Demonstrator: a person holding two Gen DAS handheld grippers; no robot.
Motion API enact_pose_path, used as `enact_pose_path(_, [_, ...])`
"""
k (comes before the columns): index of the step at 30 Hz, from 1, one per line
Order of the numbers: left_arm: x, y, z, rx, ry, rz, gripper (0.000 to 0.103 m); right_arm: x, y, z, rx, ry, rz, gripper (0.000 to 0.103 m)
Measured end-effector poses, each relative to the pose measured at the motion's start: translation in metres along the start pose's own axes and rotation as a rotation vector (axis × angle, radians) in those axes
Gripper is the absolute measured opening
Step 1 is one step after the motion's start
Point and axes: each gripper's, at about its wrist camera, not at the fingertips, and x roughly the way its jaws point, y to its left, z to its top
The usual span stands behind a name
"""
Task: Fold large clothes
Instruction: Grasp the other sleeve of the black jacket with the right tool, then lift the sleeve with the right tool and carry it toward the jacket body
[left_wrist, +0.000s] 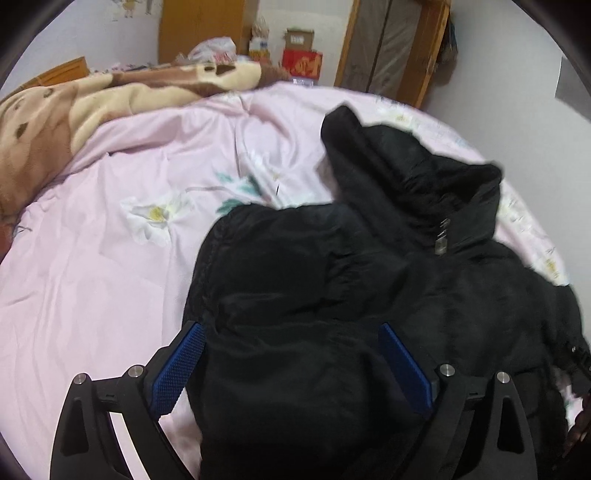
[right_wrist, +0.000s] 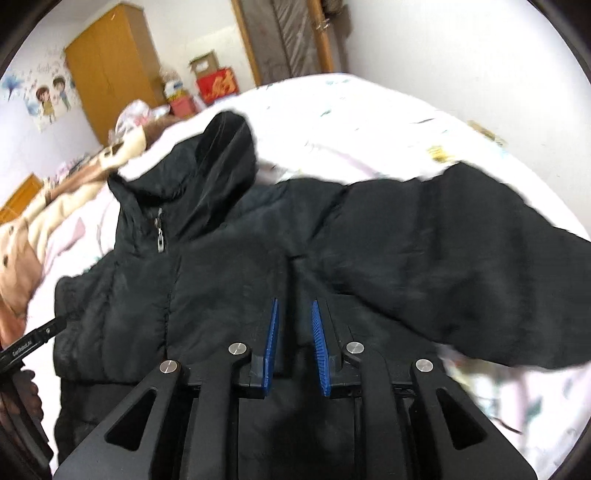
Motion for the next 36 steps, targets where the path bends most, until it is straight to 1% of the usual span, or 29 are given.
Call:
enact_pose_path(1, [-0.010,-0.006,-0.002,0.009,-0.009,-0.021,0.096,-0.009,-0.007,0.000,0.020,-0.010,-0.012,0.023])
enact_pose_path(2, [-0.020,-0.012,-0.003,0.019,-0.024,-0.034,0.096,-0.019,-0.018,0.000,0.046,-0.020,-0.020,0.031])
enact_pose_path(3, [-0.029,-0.019,-0.005,0.033,-0.040,-0.044,0.096,-0.030,-0.030,-0.001,0.077,-0.034,-0.033,0.042])
enact_pose_path(5, [-0.042,-0.032,-0.009,0.057,-0.054,-0.079,0.096,-0.057,-0.060,-0.004,0.145,-0.077,-0.068,0.049])
enact_pose_path(9, [-0.061,-0.068,-0.020,0.087,-0.051,-0.168,0.096,-0.098,-0.110,-0.013,0.239,-0.124,-0.168,0.050])
enact_pose_path(12, [-0.068,-0.098,-0.028,0.113,-0.051,-0.225,0.096,-0.117,-0.149,-0.022,0.294,-0.116,-0.247,0.050])
enact_pose_path(16, [-0.073,-0.137,-0.040,0.160,-0.047,-0.257,0.096,-0.137,-0.196,-0.036,0.355,-0.112,-0.348,0.050])
enact_pose_path(17, [-0.074,-0.143,-0.044,0.167,-0.042,-0.262,0.096,-0.141,-0.206,-0.039,0.368,-0.109,-0.361,0.051])
enact_pose_path(18, [-0.074,-0.154,-0.048,0.184,-0.034,-0.282,0.096,-0.144,-0.219,-0.043,0.391,-0.107,-0.368,0.051])
enact_pose_path(20, [-0.073,-0.171,-0.054,0.215,-0.014,-0.297,0.096,-0.146,-0.236,-0.049,0.426,-0.098,-0.377,0.052])
enact_pose_path(21, [-0.073,-0.178,-0.057,0.226,-0.007,-0.307,0.096,-0.146,-0.247,-0.052,0.451,-0.095,-0.367,0.056])
enact_pose_path(23, [-0.073,-0.193,-0.063,0.254,-0.001,-0.321,0.096,-0.144,-0.265,-0.057,0.505,-0.088,-0.360,0.058])
enact_pose_path(27, [-0.072,-0.208,-0.070,0.264,0.016,-0.344,0.096,-0.136,-0.282,-0.061,0.565,-0.078,-0.351,0.060])
enact_pose_path(29, [-0.070,-0.214,-0.073,0.265,0.029,-0.347,0.096,-0.136,-0.292,-0.064,0.579,-0.077,-0.351,0.061])
enact_pose_path(32, [-0.064,-0.220,-0.074,0.274,0.035,-0.347,0.096,-0.131,-0.298,-0.060,0.602,-0.087,-0.347,0.061])
enact_pose_path(34, [-0.059,-0.221,-0.075,0.267,0.046,-0.349,0.096,-0.127,-0.303,-0.057,0.625,-0.083,-0.338,0.065])
enact_pose_path(36, [-0.054,-0.221,-0.076,0.257,0.060,-0.346,0.096,-0.123,-0.308,-0.056,0.647,-0.078,-0.326,0.066])
